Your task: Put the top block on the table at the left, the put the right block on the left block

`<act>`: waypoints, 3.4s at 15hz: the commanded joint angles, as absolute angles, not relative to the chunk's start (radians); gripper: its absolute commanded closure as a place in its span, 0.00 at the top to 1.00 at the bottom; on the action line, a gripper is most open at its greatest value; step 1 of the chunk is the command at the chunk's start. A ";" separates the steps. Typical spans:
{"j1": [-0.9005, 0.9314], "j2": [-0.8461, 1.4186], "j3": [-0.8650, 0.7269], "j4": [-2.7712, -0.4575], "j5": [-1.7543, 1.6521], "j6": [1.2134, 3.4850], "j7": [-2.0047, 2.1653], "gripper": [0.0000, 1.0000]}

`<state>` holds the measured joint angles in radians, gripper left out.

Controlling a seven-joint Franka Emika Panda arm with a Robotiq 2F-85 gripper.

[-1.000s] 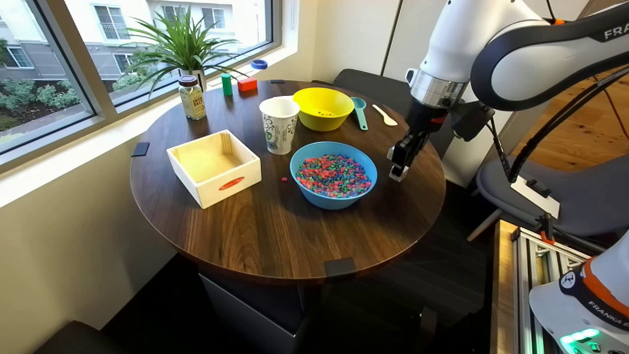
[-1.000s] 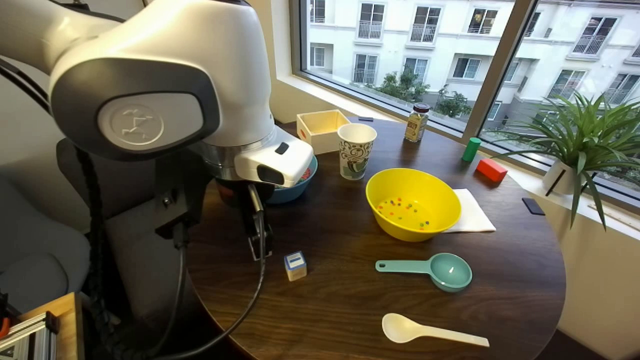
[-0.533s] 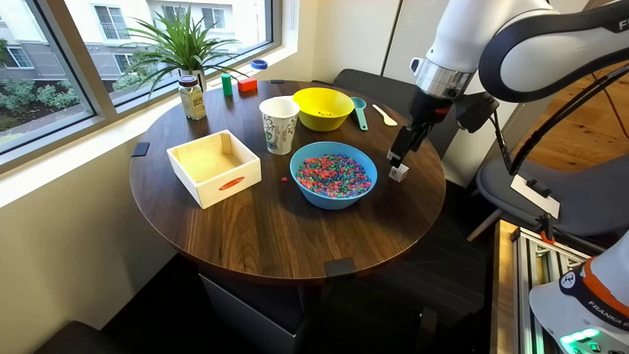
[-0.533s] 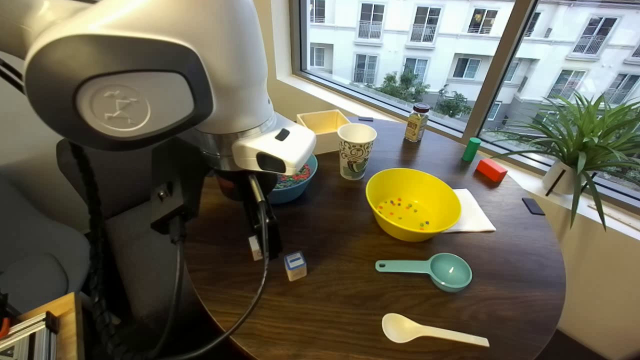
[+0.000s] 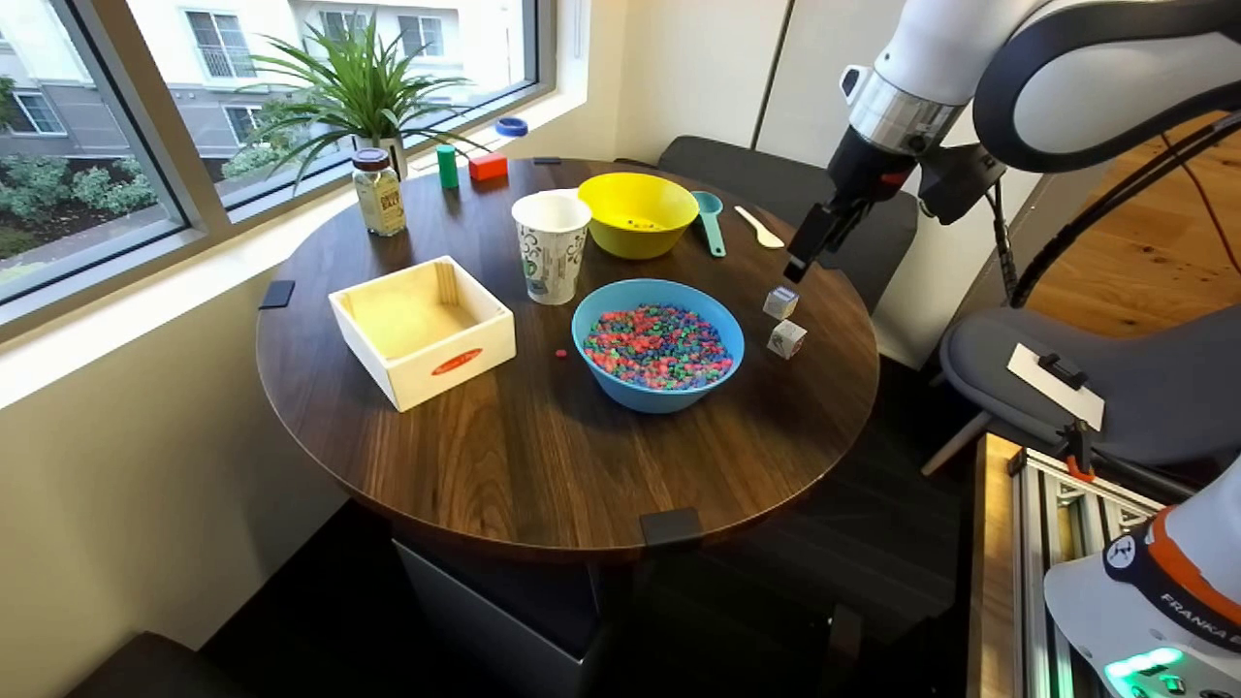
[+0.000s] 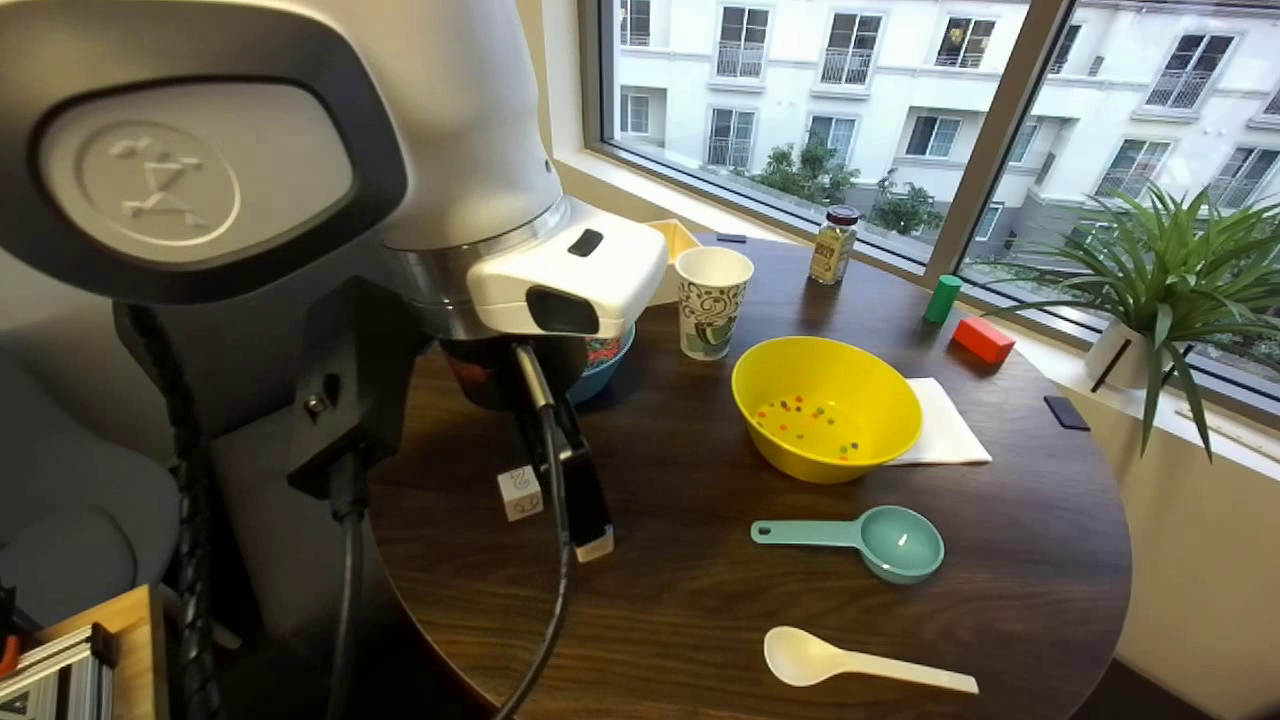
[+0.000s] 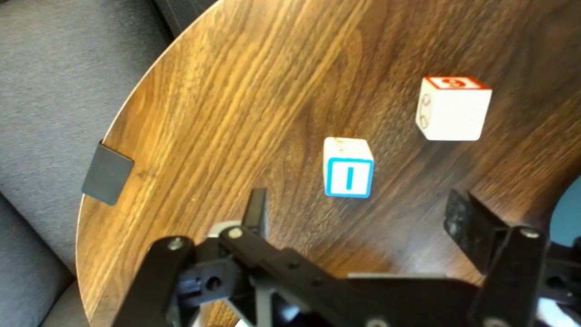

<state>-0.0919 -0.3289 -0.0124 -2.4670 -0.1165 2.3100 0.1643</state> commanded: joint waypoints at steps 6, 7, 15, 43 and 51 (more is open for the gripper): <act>-0.095 -0.265 -0.022 -2.489 -0.118 2.413 0.152 1.00; -0.092 -0.256 -0.024 -2.489 -0.111 2.418 0.149 1.00; -0.088 -0.196 -0.031 -2.484 -0.087 2.467 0.142 1.00; -0.037 -0.359 0.049 -2.533 -0.071 2.359 0.182 0.08; -0.032 -0.365 0.052 -2.551 -0.049 2.338 0.203 0.08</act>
<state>-0.0410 -0.3427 0.0510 -2.5262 -0.0675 2.3503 0.1879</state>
